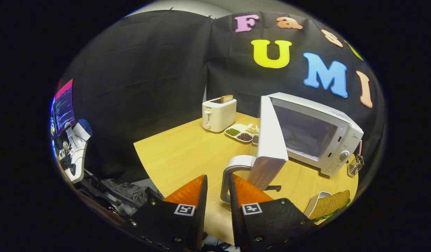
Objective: Open the microwave, put the food inside, and close the microwave door.
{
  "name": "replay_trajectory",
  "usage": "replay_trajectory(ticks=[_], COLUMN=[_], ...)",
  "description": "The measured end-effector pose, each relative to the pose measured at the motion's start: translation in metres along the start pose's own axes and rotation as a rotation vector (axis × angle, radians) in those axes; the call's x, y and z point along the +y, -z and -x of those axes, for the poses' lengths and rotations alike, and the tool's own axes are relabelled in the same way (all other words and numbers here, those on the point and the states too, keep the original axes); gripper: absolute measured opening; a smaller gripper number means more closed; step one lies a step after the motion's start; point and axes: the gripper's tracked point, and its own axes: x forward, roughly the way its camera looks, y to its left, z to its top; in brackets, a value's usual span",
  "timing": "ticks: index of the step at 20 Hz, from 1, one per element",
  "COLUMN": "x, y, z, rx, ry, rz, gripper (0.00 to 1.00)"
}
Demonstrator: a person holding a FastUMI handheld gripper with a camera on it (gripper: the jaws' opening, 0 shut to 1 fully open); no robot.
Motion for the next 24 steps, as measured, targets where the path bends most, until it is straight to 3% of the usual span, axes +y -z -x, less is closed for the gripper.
replay_trajectory(ticks=[11,14,18,21,24], x=[0.068,0.084,0.075,0.040,-0.026], y=[-0.020,-0.028,-0.043,-0.050,-0.042], z=[-0.046,-0.035,0.014,0.045,0.062], rx=[-0.011,-0.021,-0.036,-0.060,-0.058], ry=[-0.238,-0.358,-0.463,-0.447,-0.304], rz=[0.098,0.000,-0.101,-0.114,-0.127], gripper=[0.33,0.33,0.33,0.34,0.36])
